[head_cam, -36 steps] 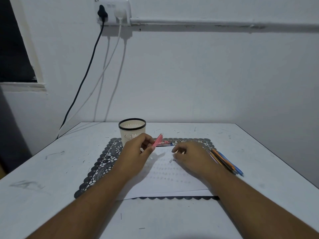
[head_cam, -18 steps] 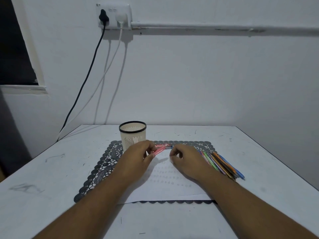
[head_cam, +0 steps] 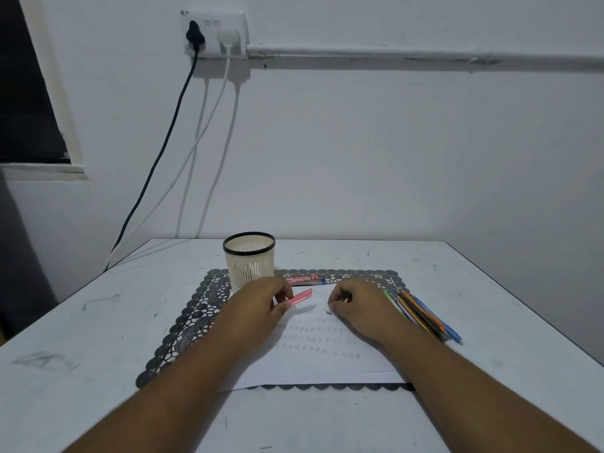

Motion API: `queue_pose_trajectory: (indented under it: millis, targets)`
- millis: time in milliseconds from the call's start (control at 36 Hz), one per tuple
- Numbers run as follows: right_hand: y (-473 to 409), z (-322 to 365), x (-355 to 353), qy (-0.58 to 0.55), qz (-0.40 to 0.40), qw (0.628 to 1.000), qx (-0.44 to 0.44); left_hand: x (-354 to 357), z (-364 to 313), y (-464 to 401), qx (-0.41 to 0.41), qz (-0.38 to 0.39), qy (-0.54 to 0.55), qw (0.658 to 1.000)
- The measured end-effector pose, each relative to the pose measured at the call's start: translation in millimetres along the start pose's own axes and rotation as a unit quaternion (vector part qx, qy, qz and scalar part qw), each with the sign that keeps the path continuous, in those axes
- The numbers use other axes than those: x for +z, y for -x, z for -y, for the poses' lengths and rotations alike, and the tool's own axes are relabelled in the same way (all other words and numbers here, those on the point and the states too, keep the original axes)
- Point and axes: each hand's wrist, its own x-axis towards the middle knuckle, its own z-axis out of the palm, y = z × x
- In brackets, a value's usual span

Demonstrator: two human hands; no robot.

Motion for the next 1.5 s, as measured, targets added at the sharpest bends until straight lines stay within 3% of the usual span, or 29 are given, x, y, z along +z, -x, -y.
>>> queue_pose_trajectory:
  millis: [472,611,778,1500]
  targets:
    - [9,12,-4,0.042,0.037,0.998,-0.01,3,-2,1,-0.024,0.009,-0.025,0.999]
    - [9,15,-4,-0.12,-0.026,0.992,0.002,3,-2,2,-0.025,0.002,-0.019,1.0]
    - [12,23,-5,-0.341,-0.027,0.939,0.038,2,-1,0,-0.014,0.0,-0.012,1.0]
    - [21,37,-8,-0.356,-0.028,0.933,0.029,-4,-1,-1,0.047,-0.012,0.006,0.999]
